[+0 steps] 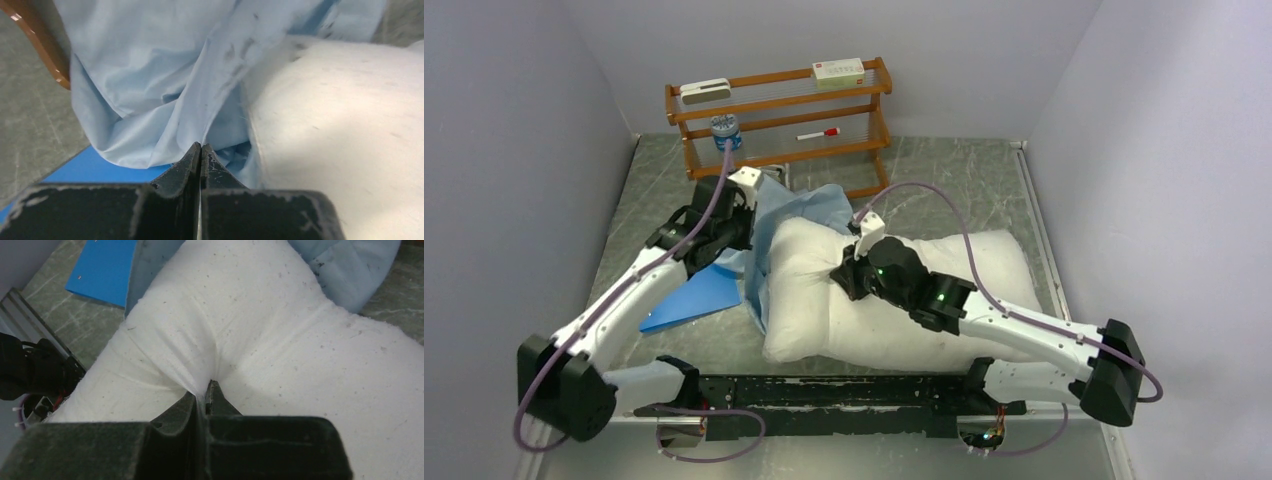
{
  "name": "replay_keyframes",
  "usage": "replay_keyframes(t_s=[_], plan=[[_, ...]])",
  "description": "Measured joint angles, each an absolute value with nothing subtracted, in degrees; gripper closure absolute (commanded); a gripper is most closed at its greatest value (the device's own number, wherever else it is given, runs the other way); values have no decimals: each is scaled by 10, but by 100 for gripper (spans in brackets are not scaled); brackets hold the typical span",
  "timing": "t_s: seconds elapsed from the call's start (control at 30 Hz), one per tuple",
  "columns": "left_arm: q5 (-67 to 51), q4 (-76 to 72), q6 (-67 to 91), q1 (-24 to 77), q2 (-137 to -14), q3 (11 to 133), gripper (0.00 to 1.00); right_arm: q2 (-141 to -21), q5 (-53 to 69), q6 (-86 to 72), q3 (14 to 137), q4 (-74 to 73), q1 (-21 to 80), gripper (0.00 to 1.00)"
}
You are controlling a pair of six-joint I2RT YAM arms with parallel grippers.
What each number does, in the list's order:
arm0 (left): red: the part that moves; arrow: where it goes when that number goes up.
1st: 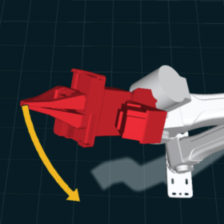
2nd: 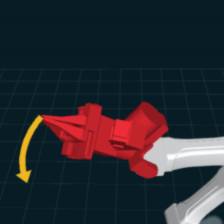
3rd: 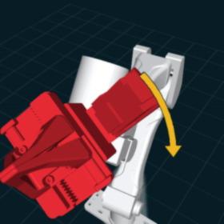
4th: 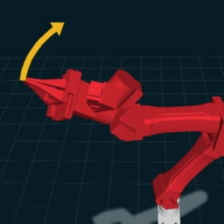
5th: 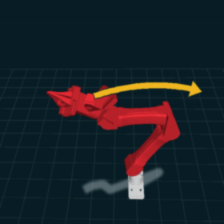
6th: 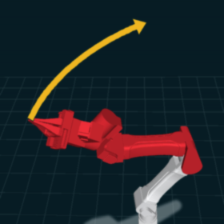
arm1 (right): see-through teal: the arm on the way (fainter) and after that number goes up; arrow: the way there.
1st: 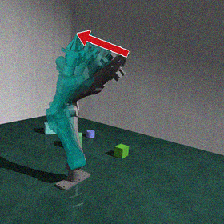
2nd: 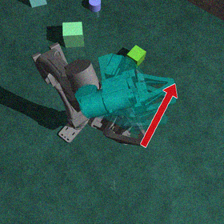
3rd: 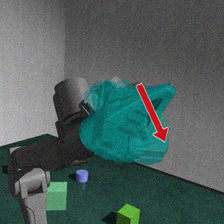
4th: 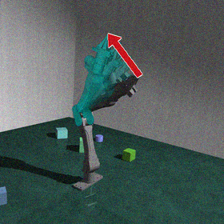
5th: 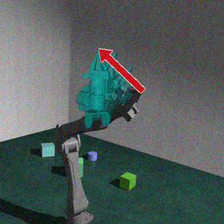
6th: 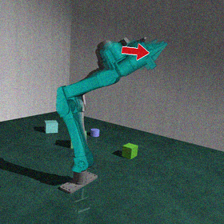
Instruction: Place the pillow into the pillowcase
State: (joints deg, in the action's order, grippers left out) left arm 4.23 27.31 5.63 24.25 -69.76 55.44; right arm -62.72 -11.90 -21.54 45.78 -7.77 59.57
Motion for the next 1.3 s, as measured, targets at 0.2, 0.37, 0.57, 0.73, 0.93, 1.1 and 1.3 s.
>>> replay_keyframes(t_s=[0.2,0.37,0.57,0.73,0.93,1.1,1.3], plan=[[46,276,58,243,-587,554,95,-681,-62,-203,505,-94,578,100],[27,279,58,243,-573,554,95,-695,-43,-220,509,-98,577,100],[-22,311,54,243,-584,555,95,-701,-89,-266,510,-92,572,100],[-89,349,46,243,-563,561,95,-703,-109,-304,510,-68,521,100],[-194,368,59,243,-534,588,95,-733,-161,-329,535,-56,513,100],[-247,379,74,243,-523,597,95,-761,-214,-341,548,-45,513,100],[-270,386,94,243,-521,596,95,-777,-312,-331,589,-56,514,100]])
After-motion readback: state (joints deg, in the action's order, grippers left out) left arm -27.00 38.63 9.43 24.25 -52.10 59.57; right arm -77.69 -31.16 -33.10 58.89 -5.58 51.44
